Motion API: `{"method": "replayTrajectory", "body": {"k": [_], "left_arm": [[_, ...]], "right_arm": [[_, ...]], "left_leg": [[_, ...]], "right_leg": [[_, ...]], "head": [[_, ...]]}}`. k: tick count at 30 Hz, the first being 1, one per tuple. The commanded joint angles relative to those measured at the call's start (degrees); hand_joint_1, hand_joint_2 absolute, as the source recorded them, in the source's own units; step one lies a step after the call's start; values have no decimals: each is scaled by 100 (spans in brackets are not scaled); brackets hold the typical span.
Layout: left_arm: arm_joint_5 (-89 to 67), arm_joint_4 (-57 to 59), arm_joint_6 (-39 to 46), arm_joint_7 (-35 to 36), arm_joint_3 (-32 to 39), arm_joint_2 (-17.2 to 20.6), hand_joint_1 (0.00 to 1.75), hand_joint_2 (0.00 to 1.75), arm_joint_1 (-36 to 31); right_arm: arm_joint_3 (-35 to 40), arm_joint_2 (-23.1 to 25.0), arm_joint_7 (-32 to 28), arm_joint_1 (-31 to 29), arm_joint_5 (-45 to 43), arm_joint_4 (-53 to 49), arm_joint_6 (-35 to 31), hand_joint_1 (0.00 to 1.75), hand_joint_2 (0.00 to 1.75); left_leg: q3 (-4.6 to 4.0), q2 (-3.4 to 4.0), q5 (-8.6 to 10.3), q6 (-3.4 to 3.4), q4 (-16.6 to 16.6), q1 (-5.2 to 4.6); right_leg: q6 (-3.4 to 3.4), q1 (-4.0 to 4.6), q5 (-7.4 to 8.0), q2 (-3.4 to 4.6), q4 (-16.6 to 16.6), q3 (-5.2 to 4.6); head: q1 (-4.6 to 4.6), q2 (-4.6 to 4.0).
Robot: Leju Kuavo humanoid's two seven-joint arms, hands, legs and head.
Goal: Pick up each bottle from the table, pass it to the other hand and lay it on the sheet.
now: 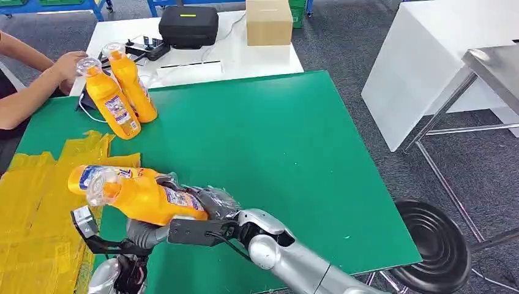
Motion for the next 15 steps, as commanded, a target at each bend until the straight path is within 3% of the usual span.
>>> {"method": "replayTrajectory", "body": {"k": [1,4,5,7,15], "left_arm": [[-3401,-892,3008,-369,715,-272,175,175,108],[-4979,-1356,4669,-260,1155,-402,175,175,328],[-5462,-1304,5101,101,1365,-261,175,175,511],[-5135,-1181,5156,-227,1535,-156,175,175,641],[-5208,-1129,5212,-312,1428,-243,175,175,624]], "right_arm": [[-675,-506,173,335,432,-1121,-483,0,0],[-917,-677,149,634,501,-1824,-518,0,0],[-1030,-991,101,834,485,-2284,-706,0,0],[-1165,-1267,107,1040,382,-2677,-607,0,0],[-1163,-1244,89,1103,422,-2613,-570,0,0]], "left_leg": [[0,-25,-5,2,9,6],[-3,-19,-7,1,9,6],[2,-19,-9,1,10,7],[15,-18,-9,1,-2,6],[-8,-5,-2,2,2,1]], "right_leg": [[4,4,-4,0,0,7],[4,4,-6,0,2,3],[3,5,-8,3,2,7],[3,3,-9,4,-6,17],[2,0,-1,4,-2,-9]], "head": [[0,0],[2,0],[2,0],[-2,0],[0,0]]}}
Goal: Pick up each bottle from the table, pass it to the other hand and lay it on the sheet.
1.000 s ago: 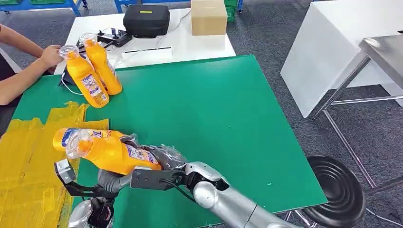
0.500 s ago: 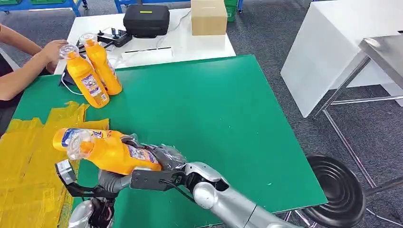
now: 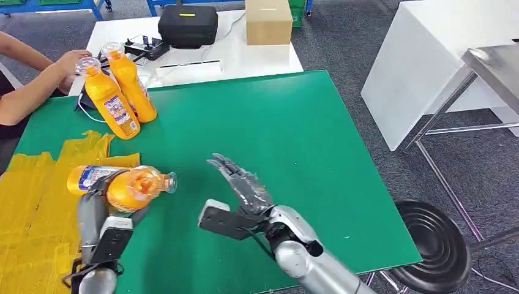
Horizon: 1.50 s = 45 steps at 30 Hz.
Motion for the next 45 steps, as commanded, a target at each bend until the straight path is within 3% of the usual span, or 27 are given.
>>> {"method": "replayTrajectory", "body": {"k": [1,4,5,7,10,16,19,20,30,38,40,45], "left_arm": [[-90,-56,29,-23,263,-105,175,175,51],[-146,-66,60,5,238,-83,175,175,63],[-1267,-9,763,372,248,11,175,175,112],[-1265,-4,764,371,248,14,175,175,128],[-2666,201,1145,993,250,155,175,175,155],[-4449,1726,1058,2266,-150,813,175,175,-175],[-4449,2227,812,3230,-1031,1625,175,175,-347],[-4449,2431,766,3410,-1221,1718,175,175,-436],[-4449,2913,568,3804,-1584,1973,175,175,-668],[-4449,3421,406,3736,-1404,1879,175,175,-865],[-4449,3398,346,3490,-1180,1754,0,175,-855],[-4449,3158,108,3113,-868,1540,0,175,-757]], "right_arm": [[-184,-427,-22,195,-1,-627,25,0,0],[-189,-431,-26,208,8,-638,18,0,0],[-168,-462,-30,194,5,-648,17,0,0],[-174,-464,-30,184,5,-649,17,0,0],[-174,-487,-46,162,-28,-640,25,0,0],[-194,-508,-54,-2,-212,-558,117,0,0],[-160,-522,-50,-78,-283,-529,164,0,0],[-151,-522,-51,-101,-302,-519,175,0,0],[-114,-533,-51,-142,-331,-501,194,0,0],[-111,-543,-44,-171,-359,-486,209,0,0],[-111,-532,-37,-157,-361,-487,220,0,0],[-138,-485,-21,-88,-326,-476,220,0,0]], "left_leg": [[-3,-15,2,0,3,1],[1,-22,1,0,4,2],[4,-33,3,1,-2,-1],[8,-15,0,-1,-2,0],[14,-25,0,-2,-3,0],[26,-31,9,-2,-16,-5],[16,-22,8,-4,-9,-2],[13,-24,9,-4,-9,-3],[21,-21,6,-2,-8,-2],[33,-12,5,-3,-7,-3],[38,-13,7,-3,-8,-4],[38,-15,13,-6,-10,-3]], "right_leg": [[2,0,0,-2,2,1],[3,1,-2,-2,2,6],[2,-2,-2,-13,-3,11],[1,-1,1,3,-2,12],[1,-1,-3,0,-2,17],[0,-6,2,-2,-9,27],[-1,-3,3,0,-3,17],[-2,-4,1,-7,-1,13],[2,-3,1,5,1,23],[-1,-9,3,9,2,38],[-1,-9,5,9,2,43],[1,-9,10,15,5,40]], "head": [[0,0],[2,0],[-2,0],[4,0],[4,0],[2,0],[2,2],[2,0],[2,0],[2,0],[2,0],[2,0]]}}
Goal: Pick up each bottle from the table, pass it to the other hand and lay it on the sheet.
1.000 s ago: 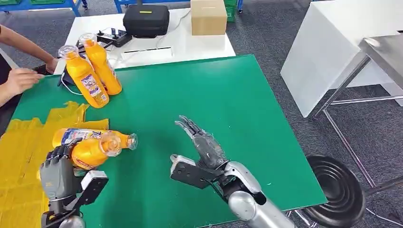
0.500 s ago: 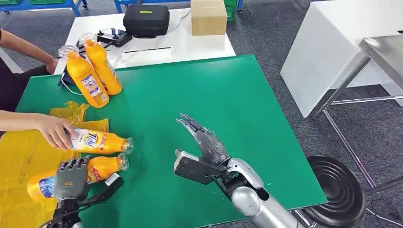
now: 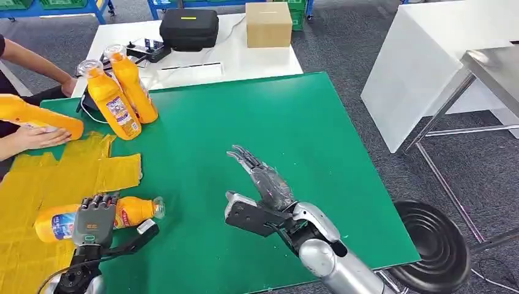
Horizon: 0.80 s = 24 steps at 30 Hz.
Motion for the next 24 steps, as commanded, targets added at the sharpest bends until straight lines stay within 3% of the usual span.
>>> {"method": "replayTrajectory", "body": {"k": [1,18,19,24], "left_arm": [[-4,399,-355,-396,360,-312,0,175,84],[-4,-119,519,-187,303,-274,0,175,279],[-4,-121,555,-156,271,-249,0,0,275],[-4,-101,542,-142,268,-241,0,0,261]], "right_arm": [[32,-57,32,-164,10,143,49,0,0],[53,-91,31,-75,59,97,55,0,0],[56,-94,30,-73,59,103,56,0,0],[59,-94,29,-70,60,106,56,0,0]], "left_leg": [[7,-1,4,0,-7,-4],[9,-3,4,-5,-3,1],[9,-4,5,-5,-3,-1],[2,-12,7,-5,-2,2]], "right_leg": [[1,-5,5,17,-1,1],[2,0,1,13,2,0],[2,-2,0,9,5,-1],[2,1,3,11,1,-5]], "head": [[-2,0],[0,0],[0,0],[0,0]]}}
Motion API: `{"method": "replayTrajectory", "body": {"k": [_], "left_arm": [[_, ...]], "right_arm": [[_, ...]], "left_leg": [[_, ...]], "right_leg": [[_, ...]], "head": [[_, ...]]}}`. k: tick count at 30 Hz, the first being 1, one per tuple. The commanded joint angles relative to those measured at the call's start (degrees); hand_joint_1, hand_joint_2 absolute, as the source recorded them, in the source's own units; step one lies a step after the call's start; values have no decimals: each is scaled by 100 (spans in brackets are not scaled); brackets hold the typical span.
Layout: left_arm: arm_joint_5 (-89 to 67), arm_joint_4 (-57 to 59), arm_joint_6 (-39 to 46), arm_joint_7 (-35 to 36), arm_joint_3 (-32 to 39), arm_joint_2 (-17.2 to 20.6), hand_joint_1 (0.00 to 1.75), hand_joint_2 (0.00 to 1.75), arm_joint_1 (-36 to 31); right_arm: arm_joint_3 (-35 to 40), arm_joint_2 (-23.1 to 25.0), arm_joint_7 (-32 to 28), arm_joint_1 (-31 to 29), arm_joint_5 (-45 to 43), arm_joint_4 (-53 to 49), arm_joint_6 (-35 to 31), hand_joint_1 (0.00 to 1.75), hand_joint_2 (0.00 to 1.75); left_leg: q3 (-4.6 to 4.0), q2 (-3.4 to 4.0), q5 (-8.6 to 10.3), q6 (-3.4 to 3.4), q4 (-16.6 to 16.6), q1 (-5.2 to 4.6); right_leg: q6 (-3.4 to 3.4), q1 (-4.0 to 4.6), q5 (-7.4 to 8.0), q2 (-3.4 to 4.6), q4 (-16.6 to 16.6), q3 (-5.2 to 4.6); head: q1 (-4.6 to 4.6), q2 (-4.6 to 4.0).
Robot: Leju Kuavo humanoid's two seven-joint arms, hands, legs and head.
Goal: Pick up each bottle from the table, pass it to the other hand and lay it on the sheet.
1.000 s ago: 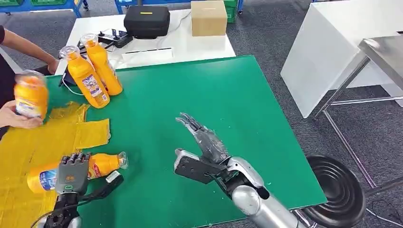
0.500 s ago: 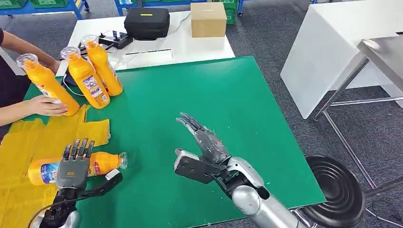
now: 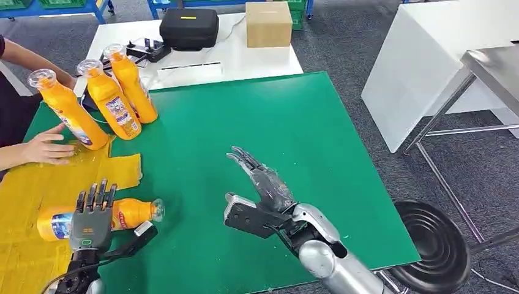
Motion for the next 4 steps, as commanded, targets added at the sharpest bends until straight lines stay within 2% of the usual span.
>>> {"method": "replayTrajectory", "body": {"k": [1,4], "left_arm": [[-4,114,-43,36,-17,-77,0,0,52],[36,182,-16,-76,83,-184,0,0,10]], "right_arm": [[53,-94,25,-115,-6,106,38,0,0],[60,-98,26,-121,-6,115,40,0,0]], "left_leg": [[0,-8,1,1,-2,1],[-2,-9,1,1,-2,2]], "right_leg": [[2,0,3,11,-5,1],[2,0,4,13,-5,-1]], "head": [[0,0],[0,0]]}}
